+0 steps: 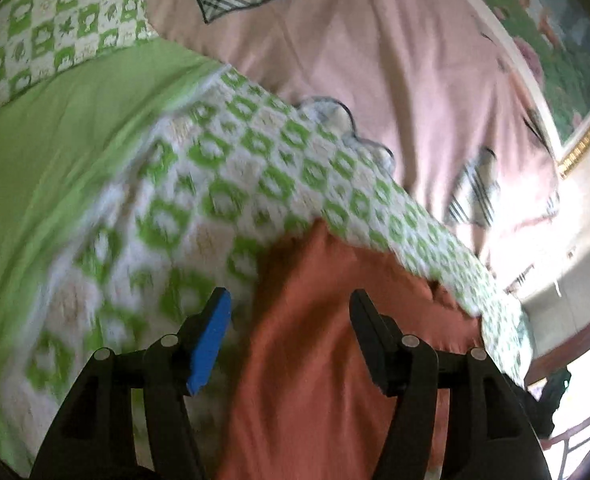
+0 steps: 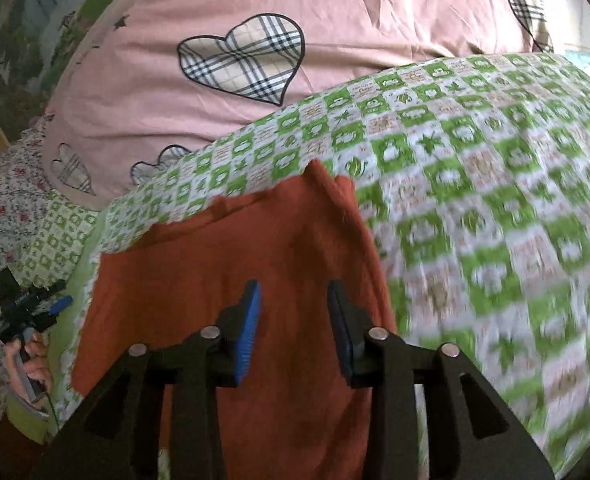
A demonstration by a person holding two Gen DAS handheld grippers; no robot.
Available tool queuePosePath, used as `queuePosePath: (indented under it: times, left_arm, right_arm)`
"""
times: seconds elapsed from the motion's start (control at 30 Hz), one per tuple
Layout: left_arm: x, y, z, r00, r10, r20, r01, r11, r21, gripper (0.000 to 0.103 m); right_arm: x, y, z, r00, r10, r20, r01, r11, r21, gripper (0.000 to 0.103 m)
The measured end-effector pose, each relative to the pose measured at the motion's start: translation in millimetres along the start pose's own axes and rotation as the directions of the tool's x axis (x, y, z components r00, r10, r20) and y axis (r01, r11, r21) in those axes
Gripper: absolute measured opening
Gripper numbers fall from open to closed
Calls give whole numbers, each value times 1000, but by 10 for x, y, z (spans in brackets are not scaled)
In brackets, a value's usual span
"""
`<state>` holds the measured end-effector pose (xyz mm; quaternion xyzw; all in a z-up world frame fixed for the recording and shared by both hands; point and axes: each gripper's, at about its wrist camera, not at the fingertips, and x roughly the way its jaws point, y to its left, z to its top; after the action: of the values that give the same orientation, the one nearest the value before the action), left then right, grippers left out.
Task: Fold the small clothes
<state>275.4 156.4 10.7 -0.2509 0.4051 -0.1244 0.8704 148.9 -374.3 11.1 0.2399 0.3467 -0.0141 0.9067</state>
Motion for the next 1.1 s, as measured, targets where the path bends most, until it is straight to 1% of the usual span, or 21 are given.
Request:
queuePosePath:
  times: [0.03,0.07,0.17,0.2,0.3,0.4,0.57,0.67,0.8,0.87,1.1]
  left_arm:
    - [-23,-41,-119,1000,-13,-11,13,1000,3,65]
    - [-66,-80,-315,999,-33,-33,33,999,2,67]
    - [-91,-177,-714,994,-69,-82,69,998,4,67]
    - [-112,-217,-902,991,-85,-107,86,996,3,67]
    - [-146,-274,-1238,983,-109,-148,109,994,-5,67]
    - [-183,-274,-1560,977,-124,-173,118,992,-41,67]
    - [-237,-201,-1866,977,-117,-176,102,990,-92,69]
    - [-268,-202,-1959,982,-110,-152,97,991,-93,69]
    - [-249,-193,-1967,986,-104,-130,91,990,-107,71]
    - [-221,-183,-1929,989,-98,-115,85,990,-113,71]
    - [-75,-86,-1699,993,-97,-64,84,980,-179,72]
  right_arm:
    - [-48,8,-72,1000,4,-1,-4,1000,4,42]
    - [-77,16,-126,1000,7,-5,-7,1000,6,42]
    - [-182,38,-312,1000,10,-19,-10,1000,13,43]
    - [-214,40,-364,1000,11,-22,-11,1000,17,43]
    - [-318,36,-540,999,18,-26,-17,999,33,44]
    - [-392,25,-704,999,27,-24,-26,998,60,46]
    - [-468,64,-958,998,53,-21,-51,993,102,48]
    - [-487,153,-1064,997,68,-30,-65,994,91,49]
    - [-467,253,-1131,995,84,-47,-80,994,81,52]
    - [-449,288,-1133,995,90,-53,-86,993,77,52]
    - [-404,381,-1105,993,106,-57,-103,993,50,53]
